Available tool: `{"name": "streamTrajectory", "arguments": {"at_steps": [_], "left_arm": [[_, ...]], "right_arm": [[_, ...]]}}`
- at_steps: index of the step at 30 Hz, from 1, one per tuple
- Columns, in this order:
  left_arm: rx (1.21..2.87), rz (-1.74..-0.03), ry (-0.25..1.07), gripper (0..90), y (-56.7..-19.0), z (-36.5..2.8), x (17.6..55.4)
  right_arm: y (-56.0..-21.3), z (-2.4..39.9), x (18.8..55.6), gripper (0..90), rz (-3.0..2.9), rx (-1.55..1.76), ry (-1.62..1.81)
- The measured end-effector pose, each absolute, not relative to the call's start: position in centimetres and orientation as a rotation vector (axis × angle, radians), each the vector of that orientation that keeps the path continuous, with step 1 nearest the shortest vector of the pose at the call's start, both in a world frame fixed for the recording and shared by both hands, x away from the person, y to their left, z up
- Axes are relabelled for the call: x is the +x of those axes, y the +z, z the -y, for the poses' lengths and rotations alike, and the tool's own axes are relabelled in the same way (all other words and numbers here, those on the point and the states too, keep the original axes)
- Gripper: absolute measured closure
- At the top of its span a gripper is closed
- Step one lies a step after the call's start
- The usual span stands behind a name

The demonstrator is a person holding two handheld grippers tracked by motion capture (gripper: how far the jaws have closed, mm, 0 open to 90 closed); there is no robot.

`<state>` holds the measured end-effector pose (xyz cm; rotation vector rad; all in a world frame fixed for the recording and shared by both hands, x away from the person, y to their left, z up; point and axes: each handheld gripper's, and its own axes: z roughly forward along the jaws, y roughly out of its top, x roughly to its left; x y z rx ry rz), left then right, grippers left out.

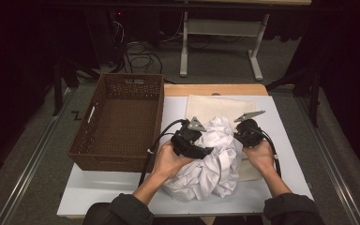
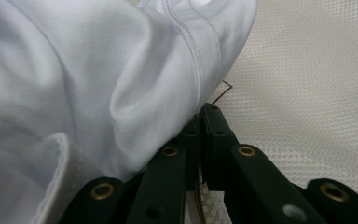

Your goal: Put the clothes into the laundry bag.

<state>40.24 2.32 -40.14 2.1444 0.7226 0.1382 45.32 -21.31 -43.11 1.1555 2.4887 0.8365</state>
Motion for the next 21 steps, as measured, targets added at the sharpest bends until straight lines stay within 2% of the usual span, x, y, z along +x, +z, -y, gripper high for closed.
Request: {"name": "streamTrajectory", "arguments": {"at_steps": [6,9,11,13,18,19,21], "left_arm": [[2.169,-0.737,-0.037,77.5,-43.4,-1.7,41.8],[2.252,-0.703,-0.086,83.7,-45.3,0.0,41.5],[2.383,-0.654,-0.090,85.0,-47.6,2.2,41.2],[2.421,-0.637,-0.039,85.5,-48.6,3.0,41.0],[2.389,-0.678,-0.029,82.1,-47.4,2.5,40.7],[2.377,-0.687,-0.022,77.5,-46.8,2.3,40.5],[2.344,-0.703,0.009,61.9,-45.0,1.8,40.2]], "right_arm": [[-42.9,21.3,45.2,88.3,-2.494,1.150,0.839],[-42.8,21.3,45.1,88.6,-2.480,1.139,0.866],[-42.5,21.2,45.1,88.7,-2.479,1.142,0.885],[-41.9,21.0,45.0,88.8,-2.481,1.129,0.895],[-40.8,20.2,44.2,88.7,-2.482,1.055,0.873],[-40.8,20.1,44.1,88.7,-2.481,1.048,0.865],[-41.0,20.1,43.9,88.7,-2.475,1.046,0.860]]}}
